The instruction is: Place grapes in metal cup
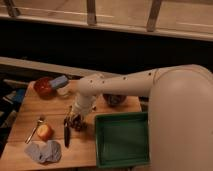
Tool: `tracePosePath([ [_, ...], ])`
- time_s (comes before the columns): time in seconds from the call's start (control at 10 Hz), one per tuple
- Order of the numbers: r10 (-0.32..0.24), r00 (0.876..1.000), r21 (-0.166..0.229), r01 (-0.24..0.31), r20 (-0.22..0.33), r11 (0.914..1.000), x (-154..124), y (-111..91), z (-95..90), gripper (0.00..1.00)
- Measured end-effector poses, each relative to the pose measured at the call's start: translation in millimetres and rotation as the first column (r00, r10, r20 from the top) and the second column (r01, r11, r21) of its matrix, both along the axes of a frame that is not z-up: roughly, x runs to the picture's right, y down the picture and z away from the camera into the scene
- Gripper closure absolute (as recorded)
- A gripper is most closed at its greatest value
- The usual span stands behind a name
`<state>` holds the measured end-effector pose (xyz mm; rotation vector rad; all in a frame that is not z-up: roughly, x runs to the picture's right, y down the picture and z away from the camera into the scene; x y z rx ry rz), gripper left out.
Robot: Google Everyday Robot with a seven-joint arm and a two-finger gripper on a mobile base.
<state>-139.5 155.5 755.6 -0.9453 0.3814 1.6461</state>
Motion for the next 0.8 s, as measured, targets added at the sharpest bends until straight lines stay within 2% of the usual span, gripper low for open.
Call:
tracePosePath([
  [0.1,-0.004,1.0,-0.001,0.004,-0.002,1.0,0.9,-0.4,0.6,0.31],
  [0.4,-0.014,1.0,0.033,0.015,-0.027,0.9993,7.6,-15.5,-7.6,0.31],
  [0.6,-0.018,0.998,0.069,0.021,-0.053,0.9974,14.6,-29.4,-16.4,0.31],
  [0.8,-0.012,0.997,0.121,0.021,-0.078,0.9925,17.8,-48.2,-26.4,0.31],
])
